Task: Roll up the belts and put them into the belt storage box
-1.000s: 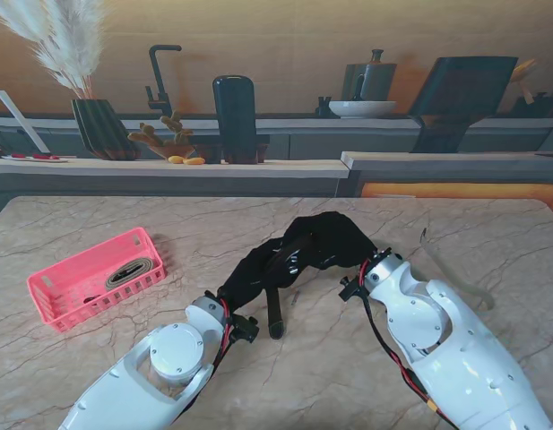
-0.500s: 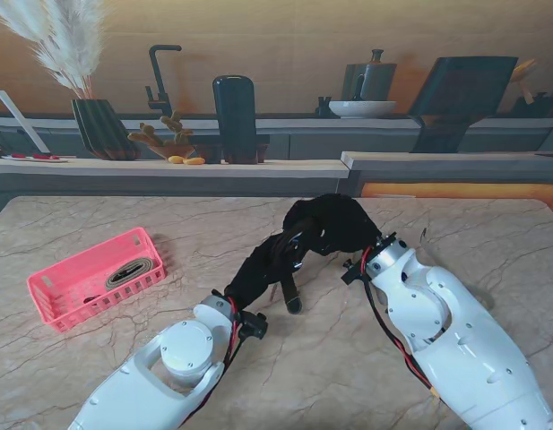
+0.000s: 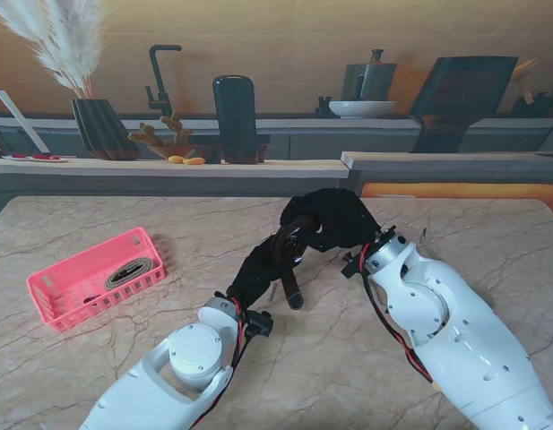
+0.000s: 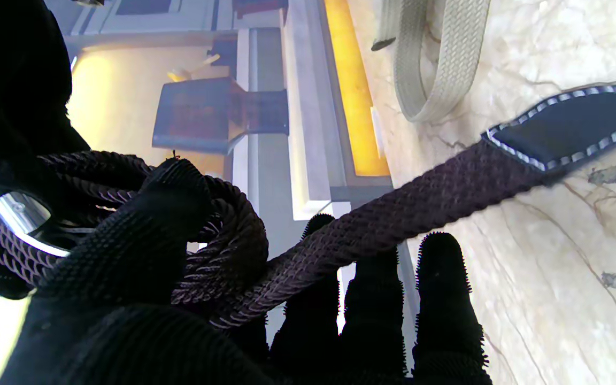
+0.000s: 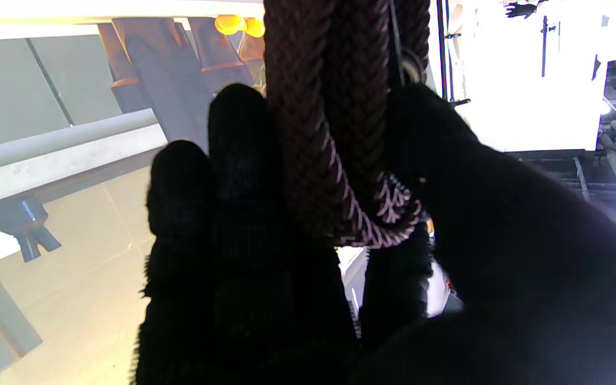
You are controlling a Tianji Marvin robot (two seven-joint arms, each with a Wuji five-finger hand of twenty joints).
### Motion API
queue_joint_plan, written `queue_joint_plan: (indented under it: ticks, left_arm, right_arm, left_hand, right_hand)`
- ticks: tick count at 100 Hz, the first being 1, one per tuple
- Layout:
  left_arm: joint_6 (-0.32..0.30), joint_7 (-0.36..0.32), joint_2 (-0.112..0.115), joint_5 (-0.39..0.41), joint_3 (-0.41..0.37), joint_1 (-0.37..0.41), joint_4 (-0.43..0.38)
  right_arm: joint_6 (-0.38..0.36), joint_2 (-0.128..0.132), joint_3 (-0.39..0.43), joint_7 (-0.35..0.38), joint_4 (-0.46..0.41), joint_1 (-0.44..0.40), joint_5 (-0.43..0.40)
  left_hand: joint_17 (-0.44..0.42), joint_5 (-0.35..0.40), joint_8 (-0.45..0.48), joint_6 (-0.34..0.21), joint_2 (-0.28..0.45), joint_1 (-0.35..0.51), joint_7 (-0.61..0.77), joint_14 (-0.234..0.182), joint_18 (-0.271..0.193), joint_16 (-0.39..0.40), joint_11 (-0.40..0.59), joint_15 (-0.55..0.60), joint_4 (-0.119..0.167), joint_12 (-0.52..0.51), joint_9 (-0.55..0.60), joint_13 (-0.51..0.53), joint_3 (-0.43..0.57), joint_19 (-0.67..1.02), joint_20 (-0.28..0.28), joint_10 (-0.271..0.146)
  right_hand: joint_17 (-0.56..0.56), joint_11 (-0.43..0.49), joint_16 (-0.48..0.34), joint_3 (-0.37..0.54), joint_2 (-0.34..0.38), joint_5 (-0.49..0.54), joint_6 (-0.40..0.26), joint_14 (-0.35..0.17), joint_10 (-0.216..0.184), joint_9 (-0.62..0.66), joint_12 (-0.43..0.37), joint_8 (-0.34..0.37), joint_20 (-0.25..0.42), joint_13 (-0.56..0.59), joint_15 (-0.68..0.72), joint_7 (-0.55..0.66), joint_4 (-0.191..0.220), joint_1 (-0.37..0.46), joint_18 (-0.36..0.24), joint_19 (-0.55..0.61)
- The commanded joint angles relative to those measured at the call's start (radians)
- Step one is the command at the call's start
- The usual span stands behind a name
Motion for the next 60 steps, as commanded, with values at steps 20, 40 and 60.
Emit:
queue_joint_plan:
  ticks: [20, 40, 60]
  left_arm:
    - [0.028, 0.016, -0.031, -0.073, 0.02, -0.002, 0.016]
    - [0.045, 0.029, -0.049, -0.12, 0.037, -0.018, 0.039]
    - [0.058, 0.034, -0.059, -0.13, 0.045, -0.038, 0.068]
  right_arm:
    - [0.019, -0.016, -0.013, -0.07, -0.008, 0.011, -0.007]
    - [0.044, -0.027, -0.024, -0.11, -0.004, 0.007, 0.01]
    - [0.046, -0.029, -0.03, -0.119, 0.0, 0.006, 0.009]
  left_hand:
    - [0.005, 0.043, 0.046, -0.015, 0.035, 0.027, 0.078, -0.036, -0.041, 0.004, 0.023, 0.015, 0.029, 0.007, 0.015, 0.014, 0.029, 0.03, -0.011, -0.045]
    - [-0.001, -0.041, 0.012, 0.001, 0.001, 0.011, -0.004, -0.041, -0.052, -0.006, 0.018, 0.01, 0.031, 0.001, -0.005, 0.001, 0.058, 0.025, -0.025, -0.048]
    - [-0.016, -0.136, -0.04, 0.01, -0.054, -0.015, -0.068, -0.053, -0.068, -0.02, -0.009, -0.012, 0.031, -0.02, -0.068, -0.035, 0.101, 0.004, -0.04, -0.055]
  right_hand:
    - [0.0, 0.047, 0.009, 0.108, 0.087, 0.126, -0.024, -0.089, -0.098, 0.025, 0.029, 0.085, 0.035, 0.016, 0.004, 0.185, 0.079, 0.102, -0.088, 0.019]
    - [0.001, 0.05, 0.009, 0.103, 0.092, 0.119, -0.028, -0.093, -0.099, 0.023, 0.029, 0.09, 0.034, 0.016, 0.003, 0.188, 0.082, 0.103, -0.095, 0.018]
    - [0.0, 0.052, 0.009, 0.1, 0.096, 0.116, -0.029, -0.093, -0.1, 0.021, 0.029, 0.092, 0.034, 0.015, 0.002, 0.189, 0.084, 0.102, -0.095, 0.018]
